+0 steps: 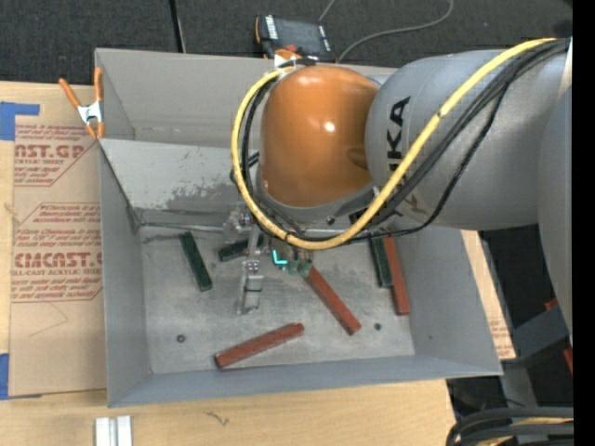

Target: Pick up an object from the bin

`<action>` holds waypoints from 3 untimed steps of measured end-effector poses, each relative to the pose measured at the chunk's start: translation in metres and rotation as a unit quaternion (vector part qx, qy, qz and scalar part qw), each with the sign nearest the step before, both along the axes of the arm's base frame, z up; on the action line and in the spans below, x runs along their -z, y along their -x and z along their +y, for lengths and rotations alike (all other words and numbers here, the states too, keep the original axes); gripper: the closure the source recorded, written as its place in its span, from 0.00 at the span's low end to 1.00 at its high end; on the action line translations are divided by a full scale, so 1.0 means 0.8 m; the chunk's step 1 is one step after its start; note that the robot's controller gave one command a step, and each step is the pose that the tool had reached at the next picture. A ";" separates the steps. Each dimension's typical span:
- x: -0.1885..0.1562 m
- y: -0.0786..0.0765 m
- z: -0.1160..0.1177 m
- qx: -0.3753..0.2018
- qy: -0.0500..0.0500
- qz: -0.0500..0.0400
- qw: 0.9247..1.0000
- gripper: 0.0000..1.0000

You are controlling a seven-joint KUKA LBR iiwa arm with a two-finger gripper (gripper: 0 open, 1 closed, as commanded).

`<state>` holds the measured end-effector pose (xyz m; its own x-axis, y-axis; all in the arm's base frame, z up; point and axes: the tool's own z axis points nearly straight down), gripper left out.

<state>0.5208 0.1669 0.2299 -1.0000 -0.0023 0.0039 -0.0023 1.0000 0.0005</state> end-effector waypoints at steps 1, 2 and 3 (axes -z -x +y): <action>0.182 -0.080 -0.011 -0.214 -0.001 -0.002 0.977 0.00; 0.070 -0.072 0.008 -0.396 -0.001 -0.006 0.918 0.00; 0.200 -0.074 -0.076 -0.716 -0.001 -0.004 0.698 0.00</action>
Offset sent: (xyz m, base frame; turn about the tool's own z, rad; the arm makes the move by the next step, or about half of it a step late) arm 0.0647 -0.0089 -0.1431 -0.4323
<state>0.5803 0.1064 0.0701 0.0283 -0.9996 -0.0031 -0.9996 -0.0283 -0.0035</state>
